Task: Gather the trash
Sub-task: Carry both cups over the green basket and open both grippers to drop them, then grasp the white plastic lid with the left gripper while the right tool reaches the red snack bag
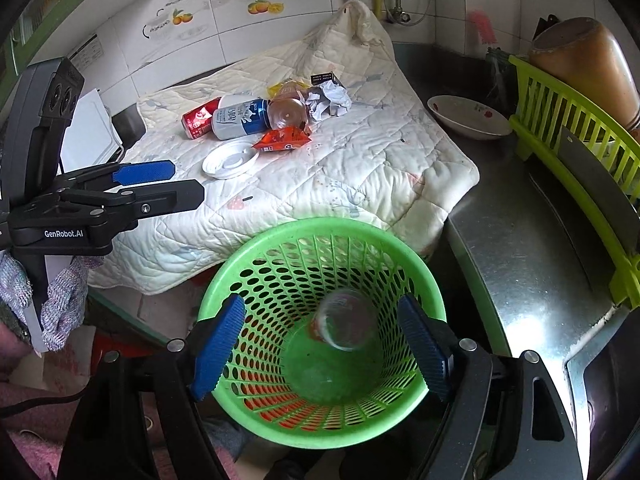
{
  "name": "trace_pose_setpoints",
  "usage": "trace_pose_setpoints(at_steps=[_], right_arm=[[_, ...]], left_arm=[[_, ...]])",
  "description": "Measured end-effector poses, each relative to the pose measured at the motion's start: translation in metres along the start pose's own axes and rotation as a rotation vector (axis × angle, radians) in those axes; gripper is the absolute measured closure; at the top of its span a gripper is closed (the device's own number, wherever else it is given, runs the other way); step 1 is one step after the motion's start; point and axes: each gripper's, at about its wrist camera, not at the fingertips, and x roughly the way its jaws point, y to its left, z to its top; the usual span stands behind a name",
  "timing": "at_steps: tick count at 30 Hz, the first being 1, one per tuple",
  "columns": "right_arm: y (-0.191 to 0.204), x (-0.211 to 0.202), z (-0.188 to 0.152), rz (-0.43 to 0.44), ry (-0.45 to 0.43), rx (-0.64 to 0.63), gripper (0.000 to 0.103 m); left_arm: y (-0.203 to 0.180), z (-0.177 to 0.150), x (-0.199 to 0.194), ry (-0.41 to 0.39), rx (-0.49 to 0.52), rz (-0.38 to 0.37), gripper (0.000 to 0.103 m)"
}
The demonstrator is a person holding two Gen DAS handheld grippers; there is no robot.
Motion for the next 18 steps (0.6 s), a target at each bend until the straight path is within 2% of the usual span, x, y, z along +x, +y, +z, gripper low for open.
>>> trace_pose_setpoints(at_steps=[7, 10, 18], right_arm=[[0.009, 0.015, 0.02, 0.02, -0.001, -0.024, 0.026], [0.014, 0.023, 0.034, 0.027, -0.005, -0.04, 0.023], [0.025, 0.06, 0.078, 0.042, 0.001, -0.065, 0.022]], left_arm=[[0.032, 0.007, -0.008, -0.02, -0.05, 0.066, 0.015], [0.052, 0.011, -0.012, -0.028, -0.081, 0.101, 0.015], [0.107, 0.019, -0.019, -0.041, -0.171, 0.185, 0.015]])
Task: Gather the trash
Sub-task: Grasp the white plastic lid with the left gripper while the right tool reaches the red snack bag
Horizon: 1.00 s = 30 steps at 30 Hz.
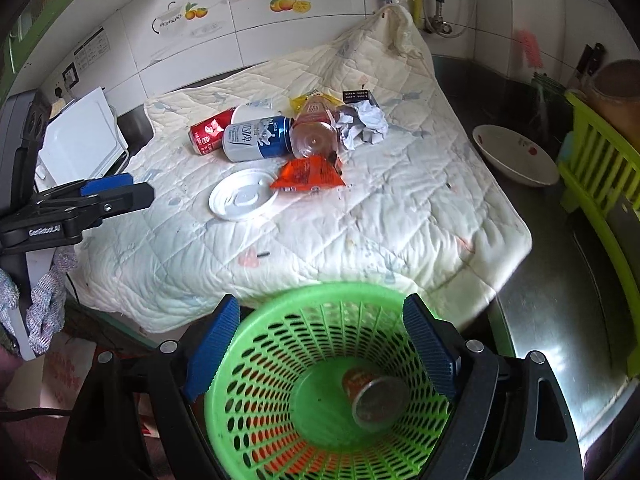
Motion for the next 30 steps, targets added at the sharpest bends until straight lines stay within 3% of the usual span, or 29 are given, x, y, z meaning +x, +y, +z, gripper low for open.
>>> trace_pose_setpoints(at_steps=[7, 17, 30], right_arm=[[0.004, 0.031, 0.034, 0.001, 0.012, -0.022, 0.022], [0.011, 0.054, 0.049, -0.006, 0.033, -0.045, 0.022], [0.005, 0.073, 0.071, -0.021, 0.049, -0.034, 0.022]], left_arm=[[0.031, 0.018, 0.023, 0.021, -0.028, 0.049, 0.017], [0.052, 0.026, 0.096, 0.171, -0.039, 0.03, 0.056], [0.058, 0.026, 0.146, 0.278, -0.049, -0.044, 0.076]])
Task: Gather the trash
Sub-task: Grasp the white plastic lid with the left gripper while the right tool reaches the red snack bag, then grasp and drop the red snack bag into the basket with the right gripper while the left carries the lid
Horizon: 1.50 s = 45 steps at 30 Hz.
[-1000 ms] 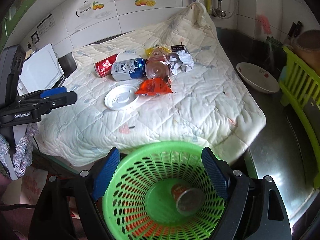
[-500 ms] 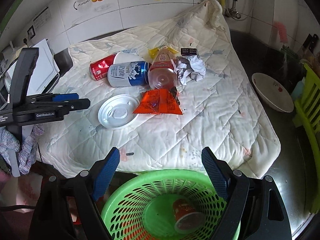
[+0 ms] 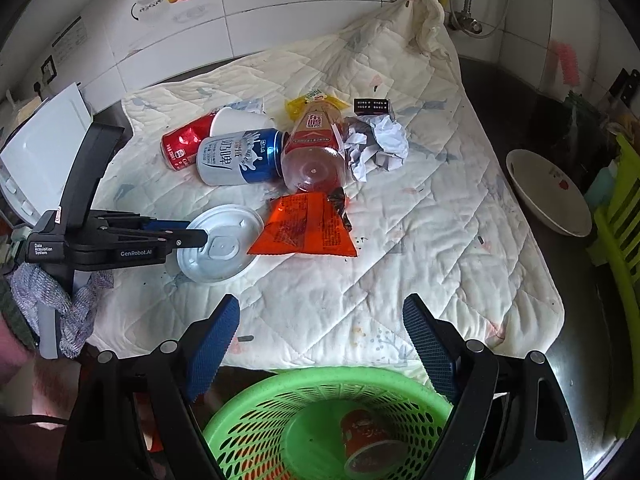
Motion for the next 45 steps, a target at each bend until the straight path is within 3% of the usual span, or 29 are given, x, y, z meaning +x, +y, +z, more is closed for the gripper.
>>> trace_pose_setpoints(at_steps=[5, 9, 18, 29, 39, 45], right_arm=[[0.003, 0.008, 0.009, 0.007, 0.007, -0.013, 0.022], [0.005, 0.016, 0.017, 0.01, 0.012, -0.024, 0.022], [0.006, 0.037, 0.035, 0.026, 0.03, -0.031, 0.022], [0.005, 0.092, 0.056, 0.035, 0.086, -0.03, 0.021], [-0.001, 0.138, 0.062, 0.059, 0.146, 0.03, 0.018], [0.003, 0.136, 0.06, 0.035, 0.14, 0.029, 0.035]], left_arm=[[0.003, 0.003, 0.005, 0.006, -0.01, -0.006, 0.076], [0.003, 0.003, 0.004, -0.004, 0.009, -0.02, 0.094], [0.011, 0.004, -0.018, -0.059, 0.051, 0.036, 0.096], [0.059, 0.006, -0.062, -0.151, -0.041, 0.106, 0.099], [0.079, 0.001, -0.079, -0.177, -0.081, 0.137, 0.099], [0.083, -0.002, -0.083, -0.185, -0.089, 0.139, 0.099]])
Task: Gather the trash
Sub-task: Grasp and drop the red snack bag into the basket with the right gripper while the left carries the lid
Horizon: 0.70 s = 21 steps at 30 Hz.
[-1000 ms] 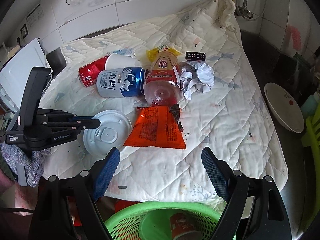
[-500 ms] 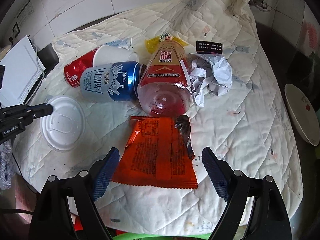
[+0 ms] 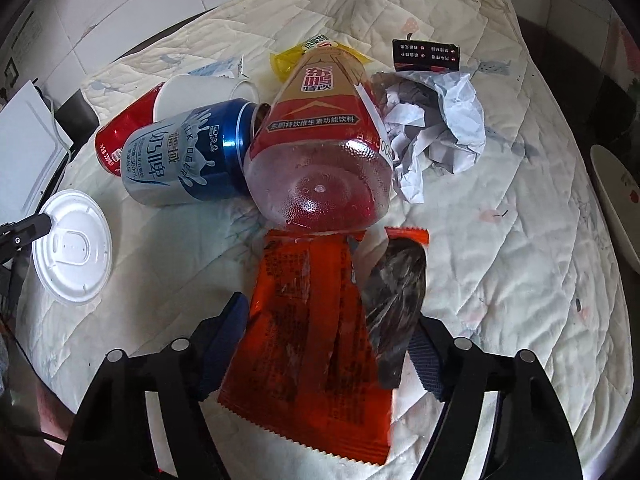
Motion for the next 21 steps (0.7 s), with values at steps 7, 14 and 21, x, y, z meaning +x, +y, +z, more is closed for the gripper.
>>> trace_pose_setpoints(at_steps=[7, 14, 21], right_arm=[[-0.007, -0.014, -0.012, 0.015, -0.017, 0.049, 0.066], [-0.003, -0.043, -0.034, 0.046, -0.059, 0.061, 0.092], [0.008, -0.088, -0.068, 0.05, -0.116, 0.042, 0.094]], left_arm=[[-0.009, -0.005, -0.008, -0.012, 0.019, -0.015, 0.099], [-0.023, -0.012, -0.024, -0.032, 0.037, -0.026, 0.099], [-0.045, -0.023, -0.045, -0.058, 0.062, -0.05, 0.099]])
